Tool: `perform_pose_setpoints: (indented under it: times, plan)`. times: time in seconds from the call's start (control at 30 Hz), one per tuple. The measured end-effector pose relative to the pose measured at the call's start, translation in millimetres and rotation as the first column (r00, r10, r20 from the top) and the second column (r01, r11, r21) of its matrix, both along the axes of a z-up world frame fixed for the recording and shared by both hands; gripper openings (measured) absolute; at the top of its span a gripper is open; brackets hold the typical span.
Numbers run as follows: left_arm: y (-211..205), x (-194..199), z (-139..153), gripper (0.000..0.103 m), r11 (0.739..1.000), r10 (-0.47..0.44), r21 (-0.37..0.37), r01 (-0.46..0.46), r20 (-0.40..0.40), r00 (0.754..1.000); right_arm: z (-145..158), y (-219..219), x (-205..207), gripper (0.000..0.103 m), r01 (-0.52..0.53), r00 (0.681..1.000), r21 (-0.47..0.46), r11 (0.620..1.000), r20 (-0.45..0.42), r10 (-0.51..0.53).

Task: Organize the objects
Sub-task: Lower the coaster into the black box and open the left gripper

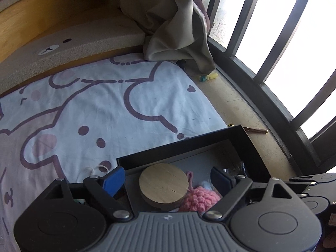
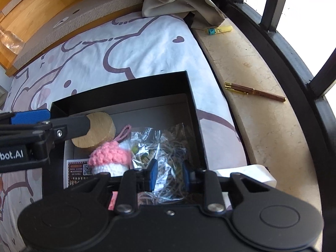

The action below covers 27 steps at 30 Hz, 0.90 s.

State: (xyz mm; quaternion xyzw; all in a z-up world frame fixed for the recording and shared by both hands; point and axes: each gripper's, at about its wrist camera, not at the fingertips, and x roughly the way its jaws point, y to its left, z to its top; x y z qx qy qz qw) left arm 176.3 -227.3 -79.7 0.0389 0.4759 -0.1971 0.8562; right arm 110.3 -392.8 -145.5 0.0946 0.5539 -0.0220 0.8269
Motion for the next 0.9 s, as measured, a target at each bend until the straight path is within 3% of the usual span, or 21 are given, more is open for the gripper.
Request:
perform_pose_setpoints:
  times: [0.2,0.43,0.7,0.9]
  plan:
    - [11,6,1,0.09,0.998,0.056,0.008,-0.056,0.005,0.998,9,1,-4,0.027,-0.007,1.0,0.033,0.999,0.031,0.006]
    - [9,13,-18,0.103,0.996,0.088,0.029,-0.086,-0.063,0.994,17,4,-6,0.027,-0.028,0.998,0.044,0.999,0.057,0.026]
    - [-6,20,-39,0.103,0.996,0.092,0.015,-0.091,-0.155,0.984,18,-2,-8,0.027,-0.03,0.997,0.052,0.998,0.066,0.027]
    - [-15,24,-53,0.103,0.992,0.108,0.085,-0.095,-0.164,0.981,18,-5,-7,0.028,-0.029,0.997,0.054,0.998,0.069,0.026]
